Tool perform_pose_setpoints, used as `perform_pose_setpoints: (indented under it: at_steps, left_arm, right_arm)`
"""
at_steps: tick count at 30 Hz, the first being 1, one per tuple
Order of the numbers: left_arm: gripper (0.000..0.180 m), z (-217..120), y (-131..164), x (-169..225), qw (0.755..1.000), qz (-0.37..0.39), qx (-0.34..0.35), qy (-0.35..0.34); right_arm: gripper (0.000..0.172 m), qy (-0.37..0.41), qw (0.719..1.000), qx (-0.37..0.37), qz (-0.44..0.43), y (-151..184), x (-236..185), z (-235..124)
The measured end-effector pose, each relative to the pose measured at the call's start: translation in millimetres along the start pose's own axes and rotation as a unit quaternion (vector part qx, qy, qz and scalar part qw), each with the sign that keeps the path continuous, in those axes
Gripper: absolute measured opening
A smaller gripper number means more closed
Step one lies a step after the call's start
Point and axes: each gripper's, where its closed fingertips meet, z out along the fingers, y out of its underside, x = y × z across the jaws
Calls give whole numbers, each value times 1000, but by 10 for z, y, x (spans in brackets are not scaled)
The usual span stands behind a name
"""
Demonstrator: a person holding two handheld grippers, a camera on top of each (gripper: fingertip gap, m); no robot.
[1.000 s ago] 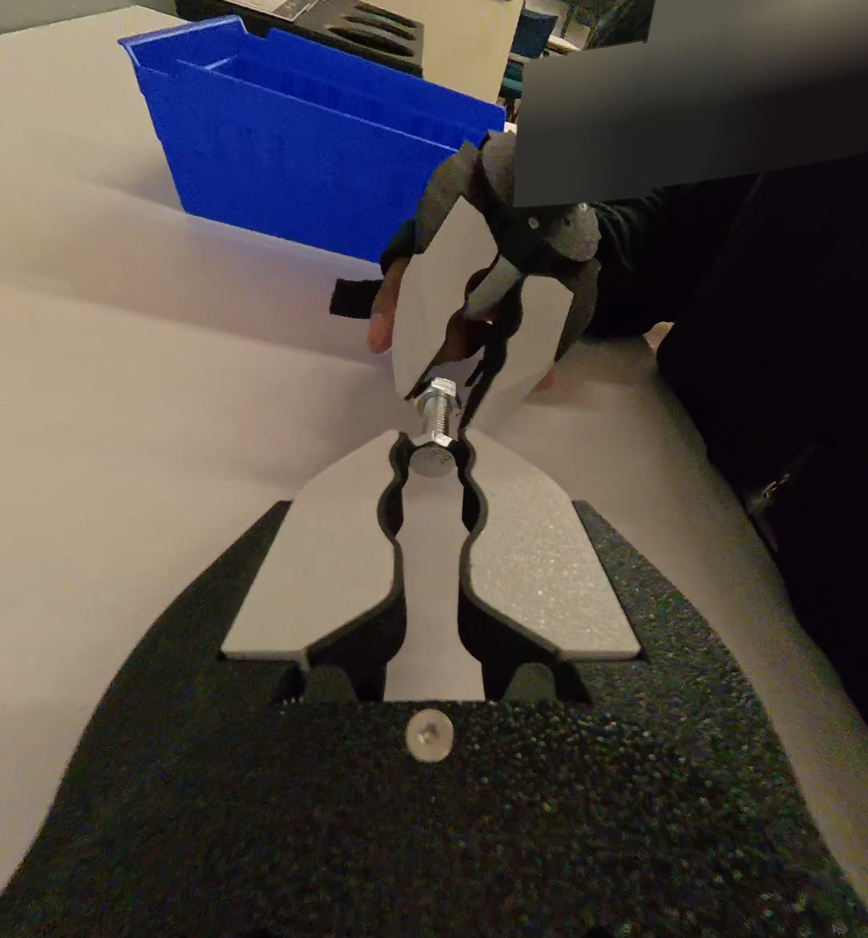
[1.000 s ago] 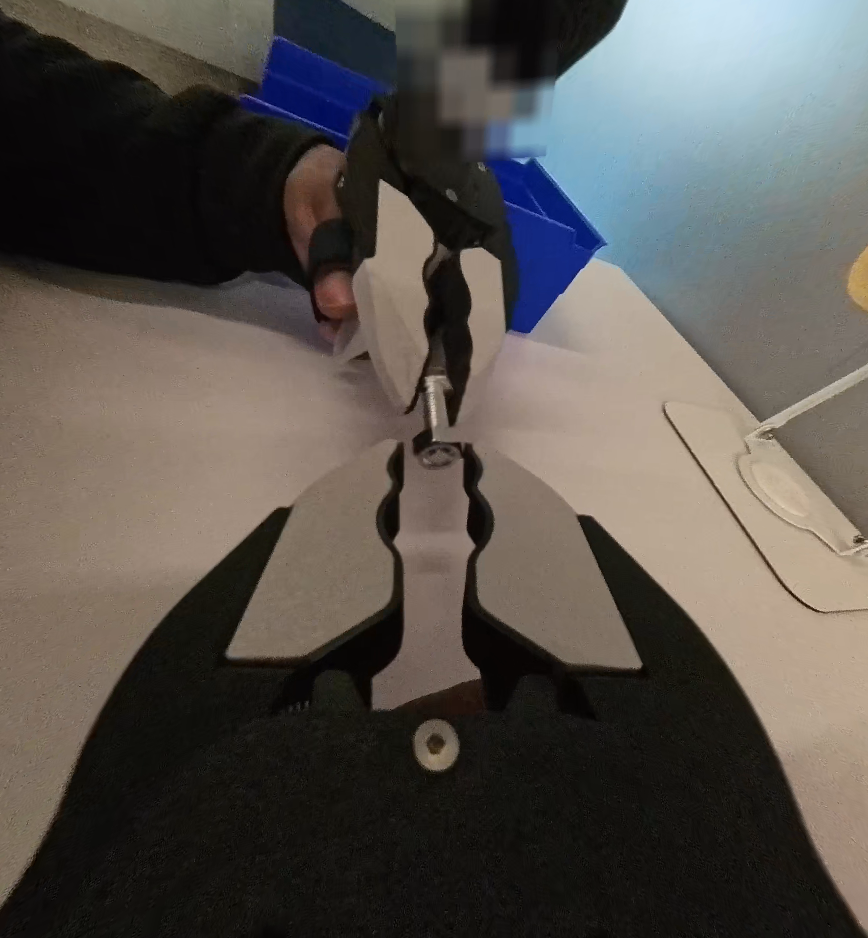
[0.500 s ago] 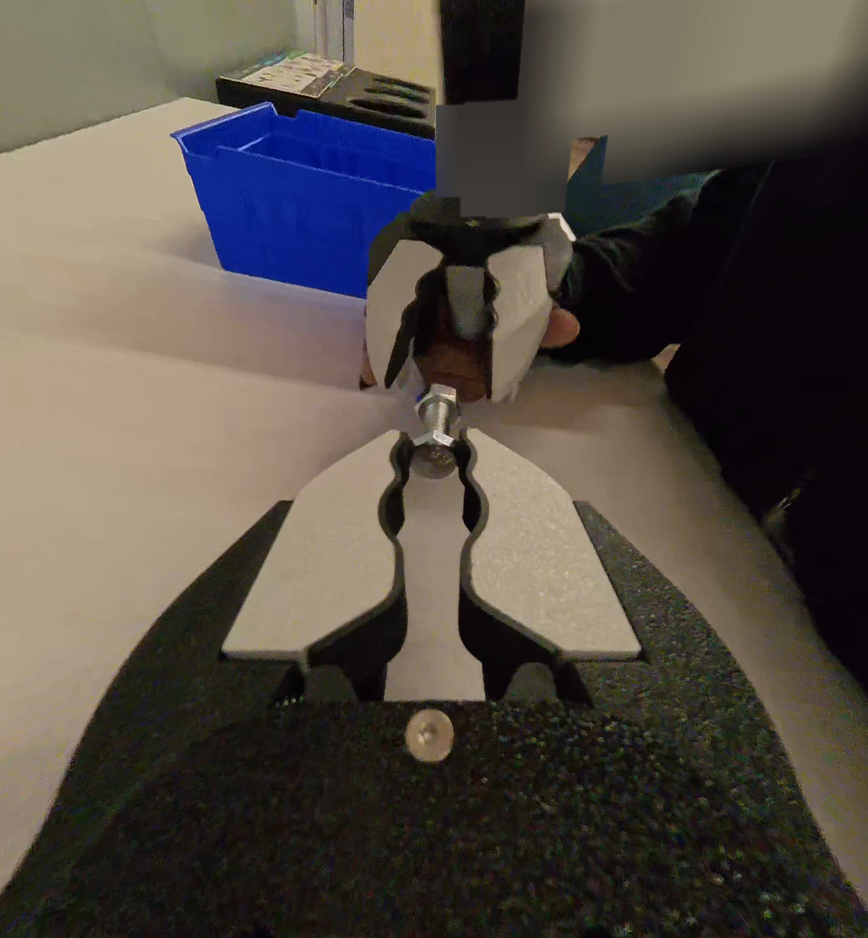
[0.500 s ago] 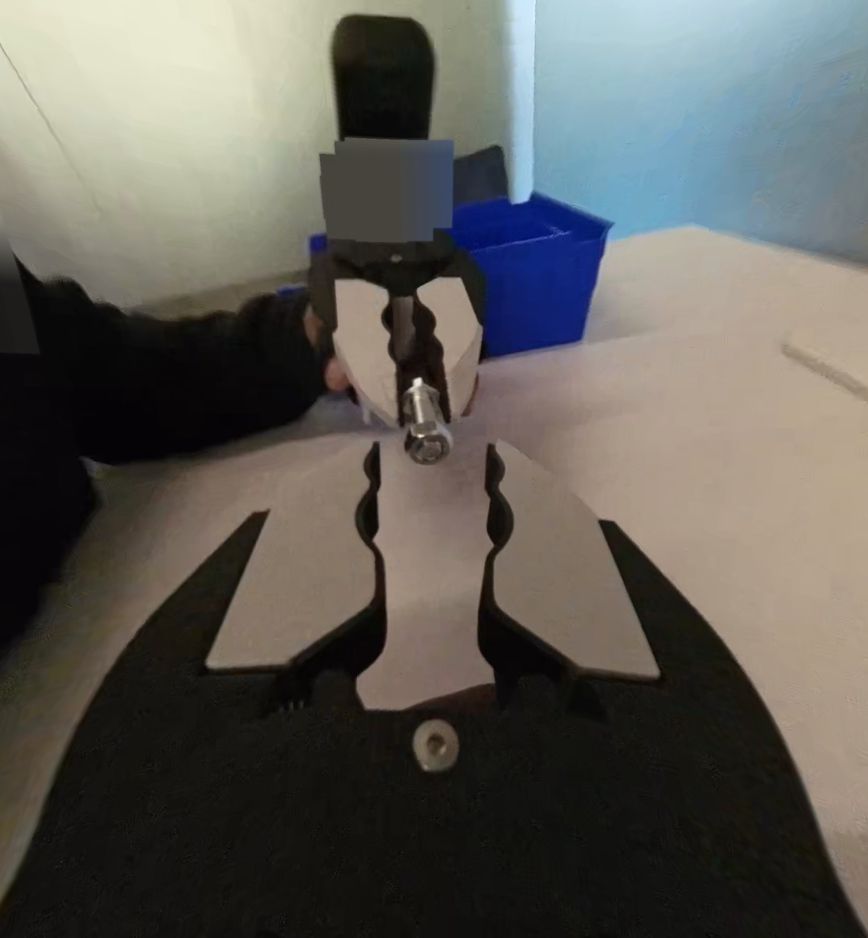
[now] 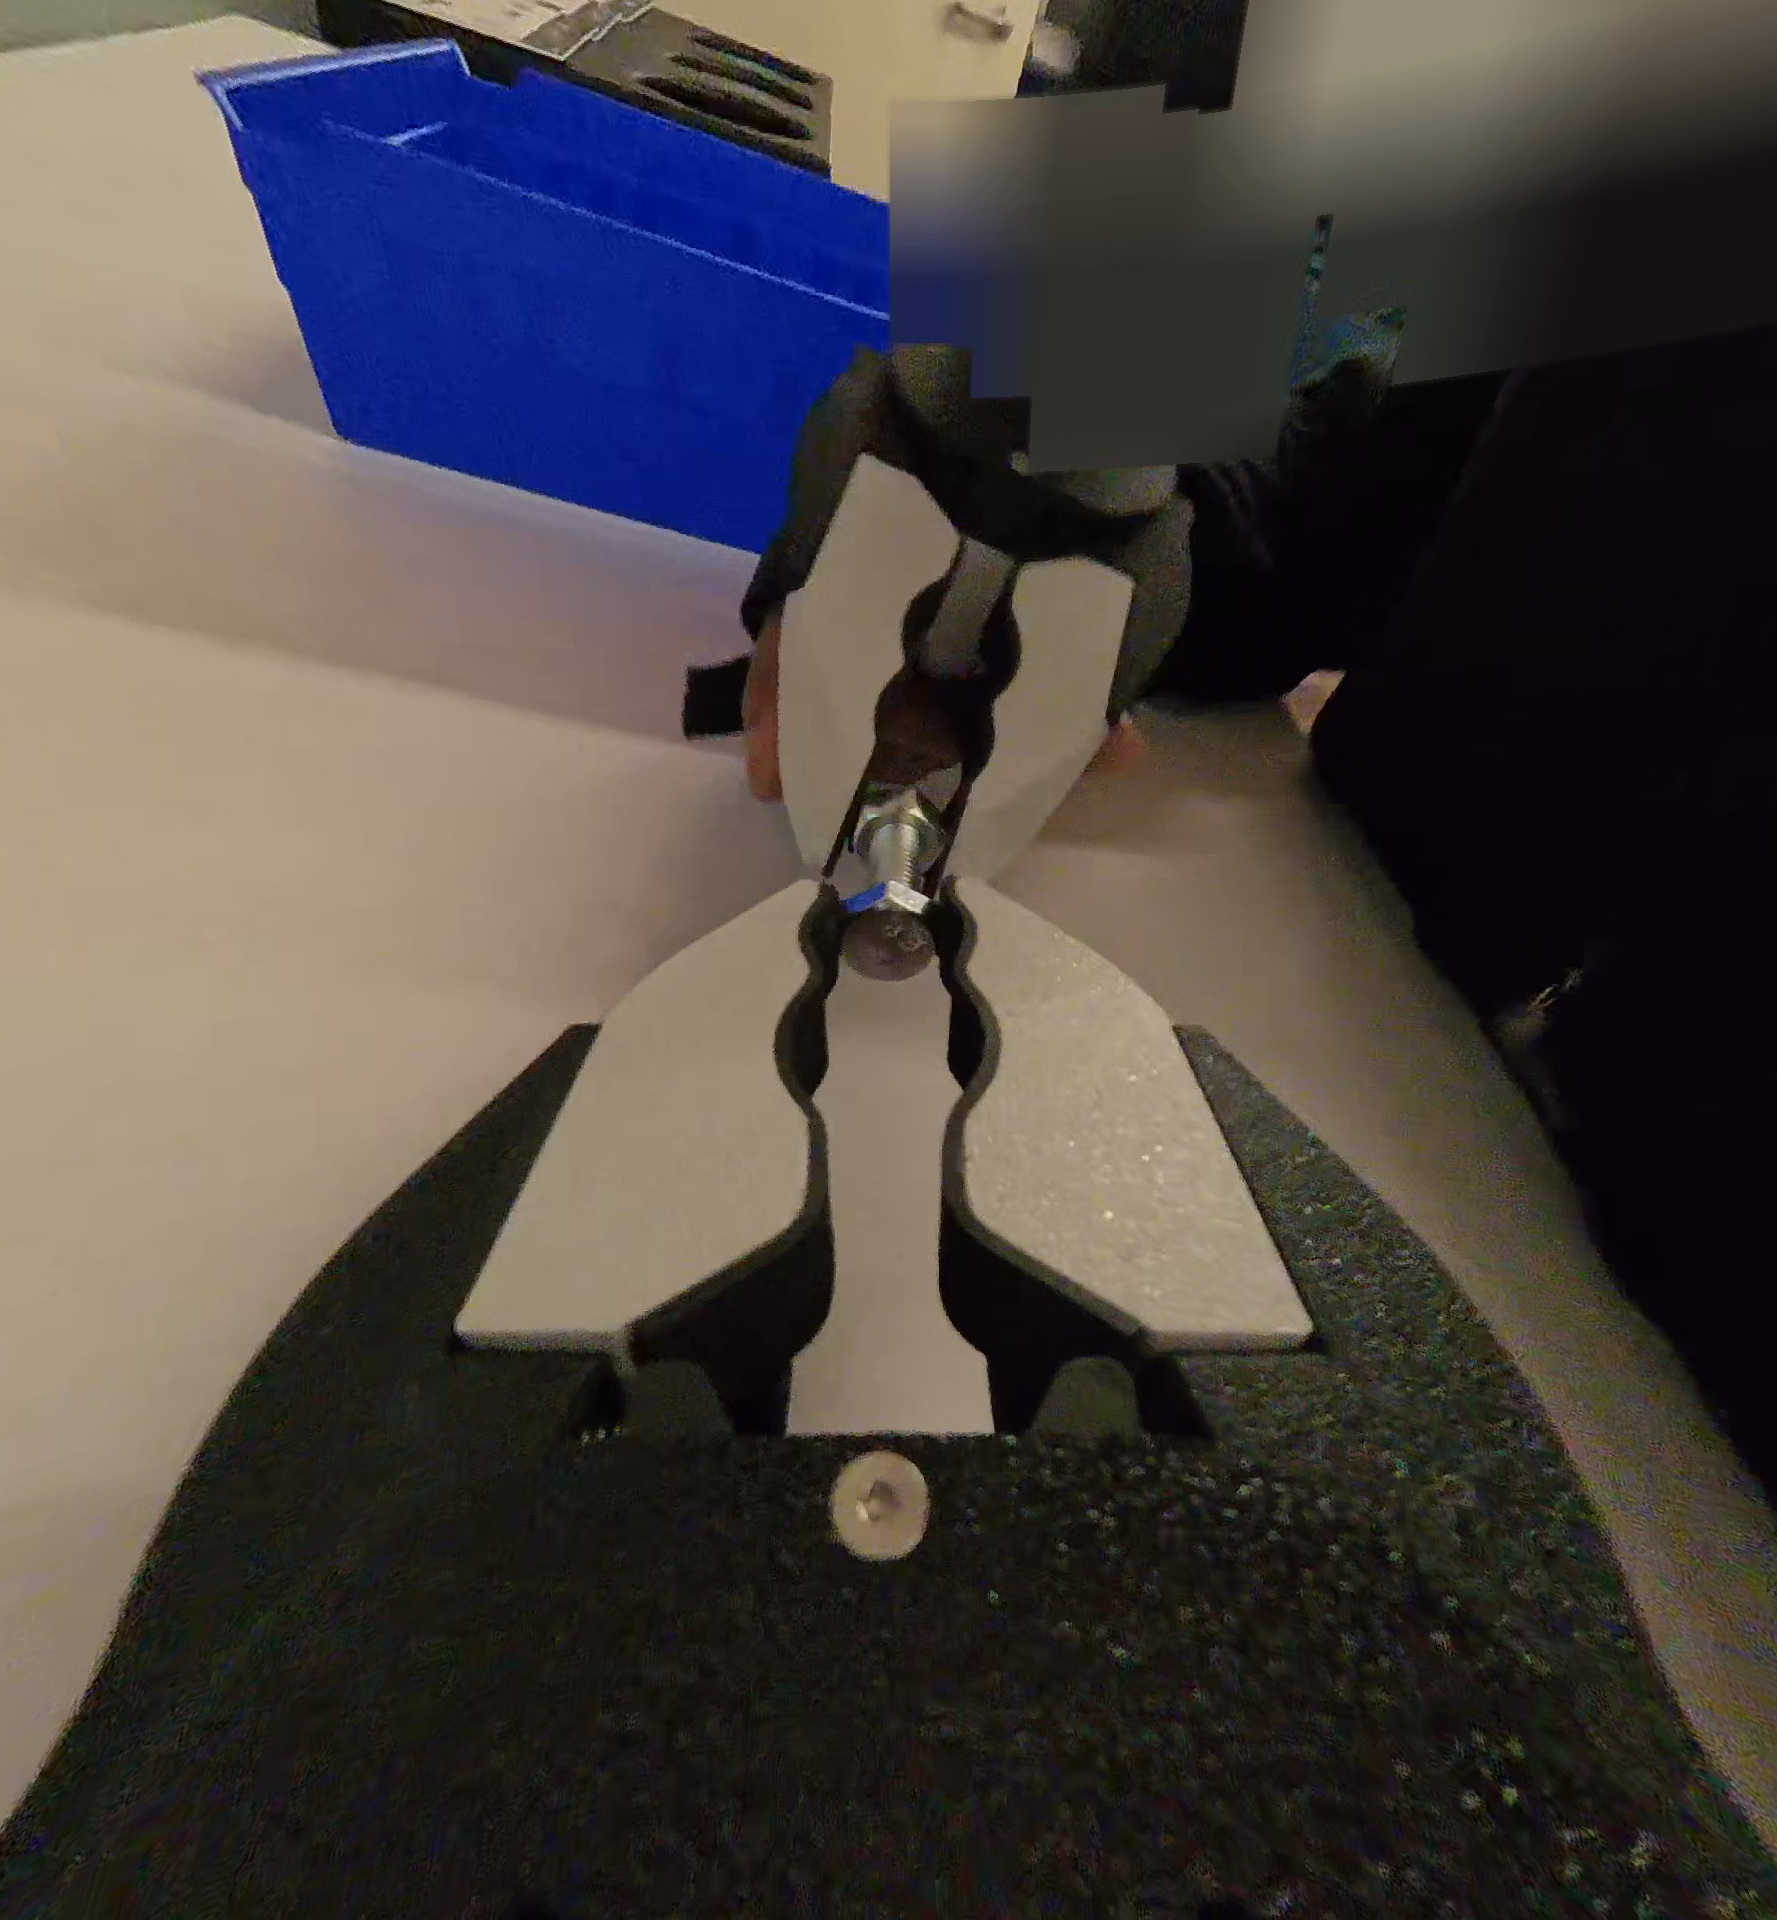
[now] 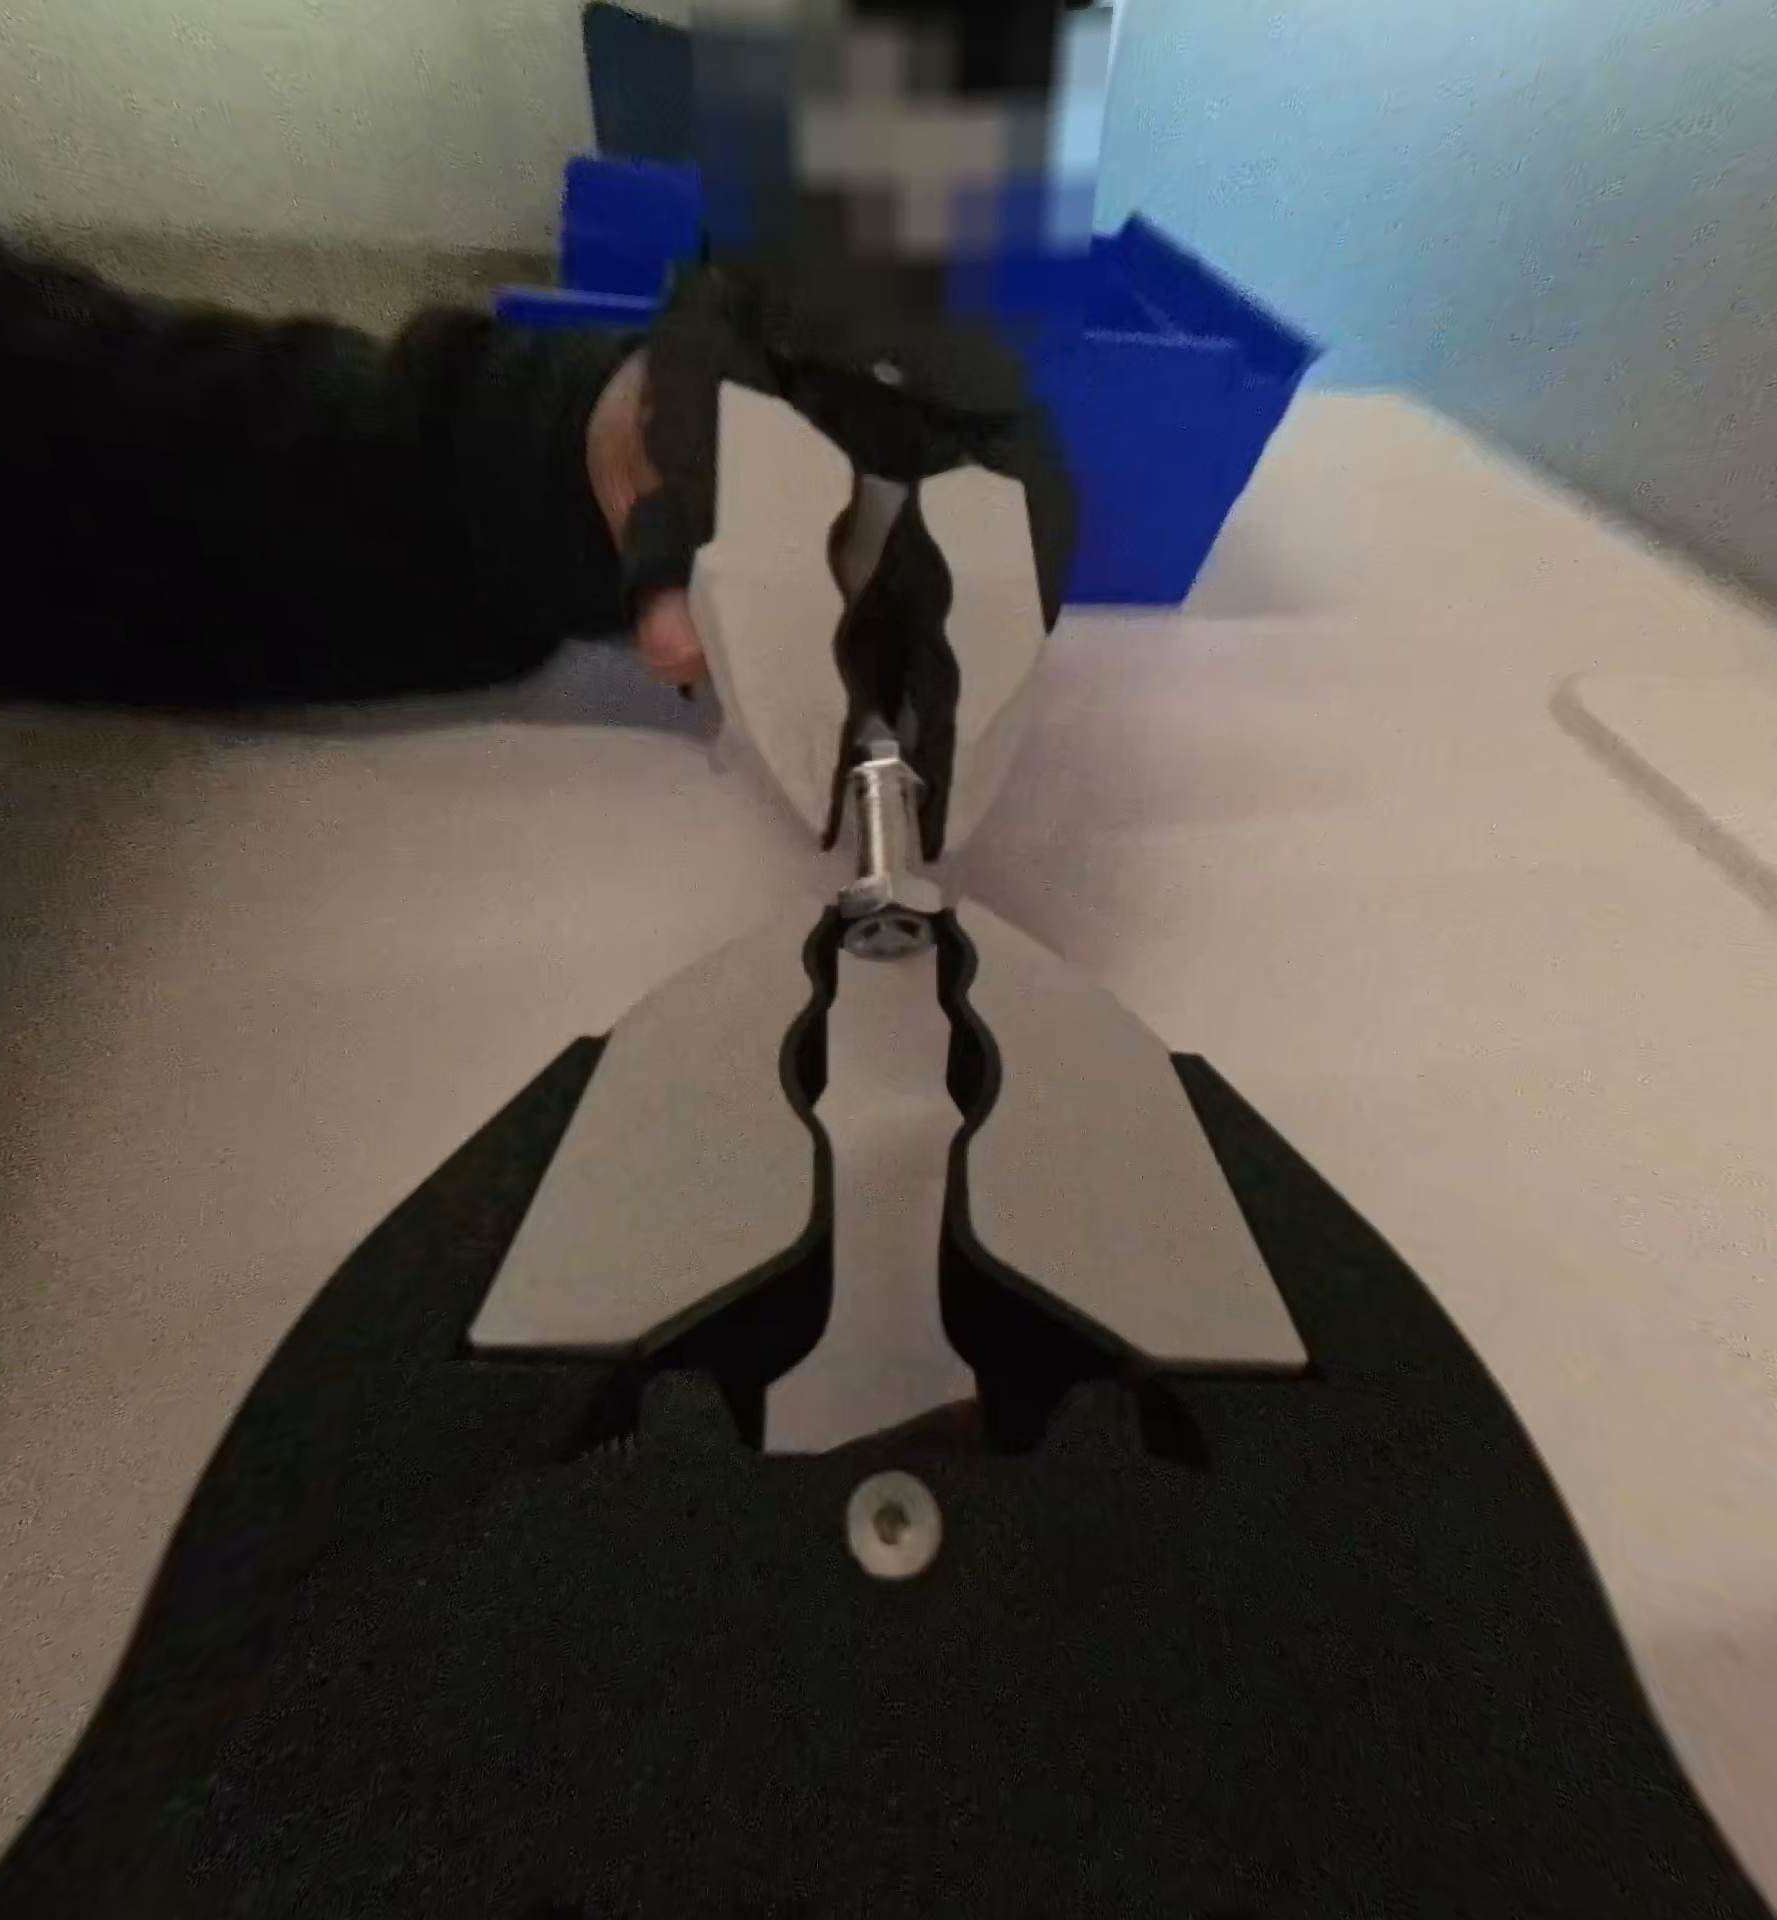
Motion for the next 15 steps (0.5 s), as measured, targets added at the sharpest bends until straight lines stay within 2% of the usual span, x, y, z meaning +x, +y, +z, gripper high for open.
perform_pose_setpoints:
  at_steps: [1,3,4,5,7,9,12,15]
  left_arm:
    - [17,0,-2,10,999,31,-6,-9]
    - [17,-6,-45,30,997,72,-4,-23]
    - [17,-12,-81,31,997,70,5,-24]
    - [17,-24,-113,25,998,54,16,-22]
    - [17,-57,-141,-26,999,11,35,-20]
    - [17,-90,-135,-66,998,-31,45,-13]
    - [17,-91,-119,-64,996,-78,51,8]
    - [17,-53,-94,-37,992,-111,49,29]
  right_arm:
    - [17,-44,995,6,89,-11,-30,-7]
    - [18,-128,960,31,248,-80,-57,-39]
    - [19,-152,944,52,287,-132,-41,-62]
    - [27,-155,941,72,291,-168,-5,-83]
    - [42,-99,967,76,220,-142,89,-86]
    - [47,-20,995,53,82,-86,154,-85]
    - [47,67,993,34,-88,-85,183,-91]
    - [41,89,983,39,-159,-110,111,-71]
